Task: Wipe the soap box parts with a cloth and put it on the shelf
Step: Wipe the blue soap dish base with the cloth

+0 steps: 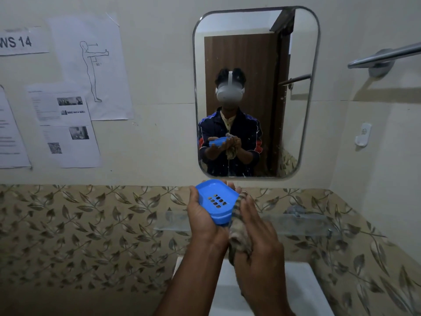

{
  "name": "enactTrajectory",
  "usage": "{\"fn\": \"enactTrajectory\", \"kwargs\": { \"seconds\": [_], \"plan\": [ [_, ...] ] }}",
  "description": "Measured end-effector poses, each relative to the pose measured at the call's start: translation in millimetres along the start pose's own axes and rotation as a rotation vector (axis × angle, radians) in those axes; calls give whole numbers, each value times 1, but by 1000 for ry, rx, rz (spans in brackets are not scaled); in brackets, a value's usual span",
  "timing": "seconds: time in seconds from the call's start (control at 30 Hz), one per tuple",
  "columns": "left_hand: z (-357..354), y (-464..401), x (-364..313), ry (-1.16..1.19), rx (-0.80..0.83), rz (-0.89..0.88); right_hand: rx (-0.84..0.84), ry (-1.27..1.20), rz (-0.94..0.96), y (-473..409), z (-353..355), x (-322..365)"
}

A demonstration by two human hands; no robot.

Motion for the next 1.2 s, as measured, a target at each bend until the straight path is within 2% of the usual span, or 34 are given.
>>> {"fn": "enactTrajectory", "kwargs": {
  "seconds": [0.1, 0.17, 0.27, 0.43, 0.53, 0.6, 0.67, 0.8, 0.93, 1.1, 1.2],
  "plan": [
    [-1, -6, 1, 28, 28, 85, 61, 101, 227, 14, -7, 13],
    [1, -9, 2, 13, 17, 108, 118, 134, 291, 10, -5, 9],
    [2, -11, 7, -28, -6, 84, 135, 146, 247, -2, 0, -7],
    [-2, -7, 8, -122, -80, -35, 34, 41, 17, -18, 9, -23],
    [0, -8, 8, -196, -114, -37, 47, 51, 129, -9, 6, -10],
    [-1, -13, 7, -206, -52, 35, 81, 81, 262, 1, 4, 1],
    [0, -12, 7, -258, -37, 56, 134, 95, 316, 0, 5, -4],
    [7, -9, 8, -330, -113, -21, 124, 69, 200, -7, 7, -26],
    [9, -9, 4, -228, -148, -84, 46, 59, 71, -7, 13, -32],
    [9, -12, 5, -333, -115, -40, 68, 31, 238, 5, 10, 1],
    [5, -5, 6, -259, -103, -44, 12, 11, 215, -2, 18, -8]
  ]
}}
Point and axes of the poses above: each hand's wrist, its own y-axis away from the middle knuckle, its own z-axis out of the back of the hand, x = y × z, the point moved 5 cm from there along -y, towards the middle knuckle, and after that the axes turned 3 degrees about -z, right-handed, at the moved point
